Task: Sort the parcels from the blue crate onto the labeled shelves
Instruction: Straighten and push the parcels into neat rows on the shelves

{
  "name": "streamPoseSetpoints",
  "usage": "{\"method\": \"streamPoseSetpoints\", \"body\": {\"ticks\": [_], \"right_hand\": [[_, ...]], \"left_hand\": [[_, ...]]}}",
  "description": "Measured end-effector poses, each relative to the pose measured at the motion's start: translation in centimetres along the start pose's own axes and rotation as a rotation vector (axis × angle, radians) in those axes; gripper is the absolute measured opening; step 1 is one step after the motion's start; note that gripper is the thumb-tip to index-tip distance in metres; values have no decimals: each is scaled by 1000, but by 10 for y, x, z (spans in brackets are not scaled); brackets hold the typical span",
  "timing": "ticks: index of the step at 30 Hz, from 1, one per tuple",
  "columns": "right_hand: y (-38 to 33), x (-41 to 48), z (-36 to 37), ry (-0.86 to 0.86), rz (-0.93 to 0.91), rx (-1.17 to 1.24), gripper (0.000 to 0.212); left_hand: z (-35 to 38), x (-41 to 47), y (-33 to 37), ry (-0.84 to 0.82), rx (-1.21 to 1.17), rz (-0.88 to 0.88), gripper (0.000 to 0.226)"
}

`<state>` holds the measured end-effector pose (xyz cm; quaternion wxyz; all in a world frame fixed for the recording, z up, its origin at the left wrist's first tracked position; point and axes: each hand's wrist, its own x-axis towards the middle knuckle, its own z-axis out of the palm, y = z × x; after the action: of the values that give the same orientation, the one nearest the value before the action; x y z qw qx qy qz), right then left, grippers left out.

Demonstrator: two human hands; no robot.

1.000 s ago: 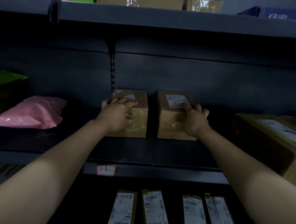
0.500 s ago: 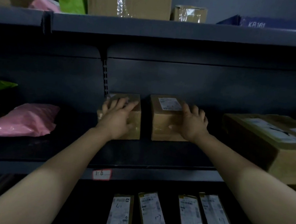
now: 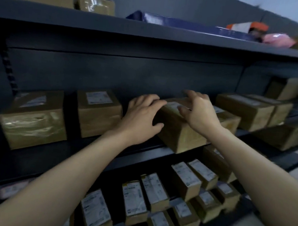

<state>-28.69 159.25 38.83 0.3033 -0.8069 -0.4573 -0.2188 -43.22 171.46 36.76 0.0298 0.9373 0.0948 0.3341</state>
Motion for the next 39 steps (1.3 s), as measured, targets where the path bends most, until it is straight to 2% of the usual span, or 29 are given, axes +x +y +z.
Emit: {"method": "streamPoseSetpoints", "body": {"ticks": [5, 9, 14, 16, 23, 33, 39], "right_hand": [[72, 5, -12, -58, 51, 87, 53], [135, 18, -13, -171, 45, 263, 54], [214, 39, -14, -543, 22, 358, 70], [233, 48, -11, -613, -38, 331, 73], [242, 81, 32, -639, -376, 103, 74], [234, 125, 80, -635, -435, -36, 77], [238, 135, 88, -637, -442, 13, 79]], "left_hand": [[26, 27, 34, -114, 94, 21, 69], [57, 53, 63, -238, 204, -74, 79], [91, 86, 92, -399, 332, -257, 80], [96, 95, 95, -407, 348, -322, 78], [96, 103, 79, -426, 331, -468, 83], [107, 116, 20, -395, 366, -547, 84], [111, 116, -11, -357, 388, -517, 82]]}}
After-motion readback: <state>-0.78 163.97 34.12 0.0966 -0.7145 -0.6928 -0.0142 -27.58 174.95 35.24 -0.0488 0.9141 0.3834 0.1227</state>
